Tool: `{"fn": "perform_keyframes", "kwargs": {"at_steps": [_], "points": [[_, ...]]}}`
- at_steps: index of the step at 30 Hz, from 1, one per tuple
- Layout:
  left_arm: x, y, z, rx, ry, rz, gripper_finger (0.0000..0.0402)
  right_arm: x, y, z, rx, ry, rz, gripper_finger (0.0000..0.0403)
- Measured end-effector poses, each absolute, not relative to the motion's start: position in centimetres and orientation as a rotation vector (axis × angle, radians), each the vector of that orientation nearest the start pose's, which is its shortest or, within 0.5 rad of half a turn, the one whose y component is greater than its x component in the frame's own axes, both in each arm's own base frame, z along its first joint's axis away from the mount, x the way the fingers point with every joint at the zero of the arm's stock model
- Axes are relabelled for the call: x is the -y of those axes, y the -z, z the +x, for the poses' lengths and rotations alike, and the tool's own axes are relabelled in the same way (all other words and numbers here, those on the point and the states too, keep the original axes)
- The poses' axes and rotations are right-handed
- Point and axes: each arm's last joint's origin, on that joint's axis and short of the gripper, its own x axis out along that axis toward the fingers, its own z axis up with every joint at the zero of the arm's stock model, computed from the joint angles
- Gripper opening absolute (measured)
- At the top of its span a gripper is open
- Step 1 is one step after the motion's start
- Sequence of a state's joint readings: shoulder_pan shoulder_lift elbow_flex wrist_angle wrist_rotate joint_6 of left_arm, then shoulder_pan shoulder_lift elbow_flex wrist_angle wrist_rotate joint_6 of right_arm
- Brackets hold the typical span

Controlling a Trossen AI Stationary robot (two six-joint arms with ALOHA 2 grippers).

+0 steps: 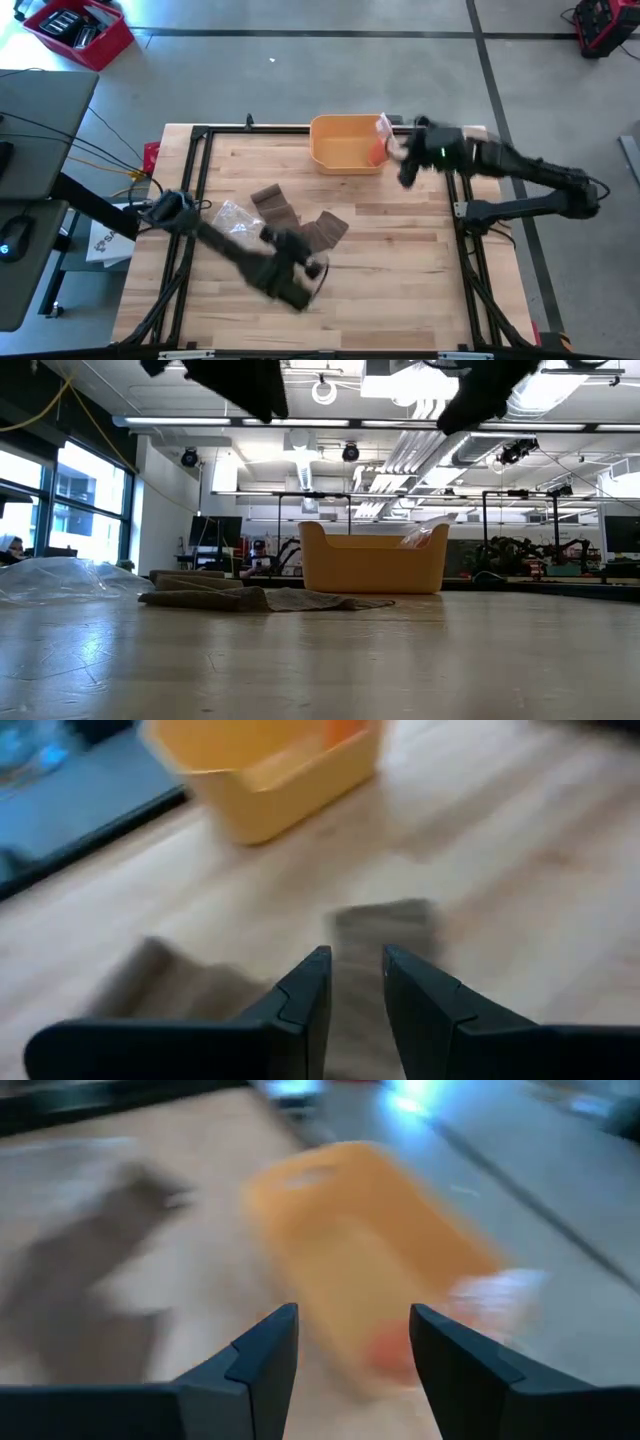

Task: Roll bandage
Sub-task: Roll the brown bandage

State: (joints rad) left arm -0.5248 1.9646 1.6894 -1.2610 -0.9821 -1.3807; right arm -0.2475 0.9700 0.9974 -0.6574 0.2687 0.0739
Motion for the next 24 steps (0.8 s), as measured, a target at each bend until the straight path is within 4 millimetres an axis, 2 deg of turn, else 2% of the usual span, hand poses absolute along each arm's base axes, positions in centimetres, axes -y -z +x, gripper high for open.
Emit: {"fn": "perform_keyframes", "kwargs": {"at_steps": [3,6,9,11,14,18,24], "points": [[12.8,-27.2,33.5,-0.698,-1.033,-0.126,0.0085,2.7,-29.1,19.0,-0.555,0.259,0.064,0.0184],[9.6,-28.7,32.4,-0.809,-1.097,-0.127,0.0087,0.0,-25.0,19.6,-0.518,-0.011,0.033,0.0184],[7.4,-28.9,30.9,-0.89,-1.106,-0.157,0.0098,-2.3,-21.6,19.6,-0.497,-0.157,0.005,0.0183],[6.5,-28.4,29.6,-0.936,-1.088,-0.203,0.011,-3.4,-20.1,19.5,-0.5,-0.214,-0.01,0.0183],[4.9,-27.1,27.0,-0.984,-1.056,-0.303,0.0132,-4.6,-19.2,19.4,-0.505,-0.252,-0.048,0.0183],[2.8,-24.1,23.9,-0.972,-0.973,-0.455,0.016,-5.1,-19.2,19.4,-0.491,-0.235,-0.106,0.0183],[0.6,-18.8,20.6,-0.897,-0.892,-0.476,0.0174,-5.0,-19.8,19.6,-0.427,-0.207,-0.122,0.0183]]}}
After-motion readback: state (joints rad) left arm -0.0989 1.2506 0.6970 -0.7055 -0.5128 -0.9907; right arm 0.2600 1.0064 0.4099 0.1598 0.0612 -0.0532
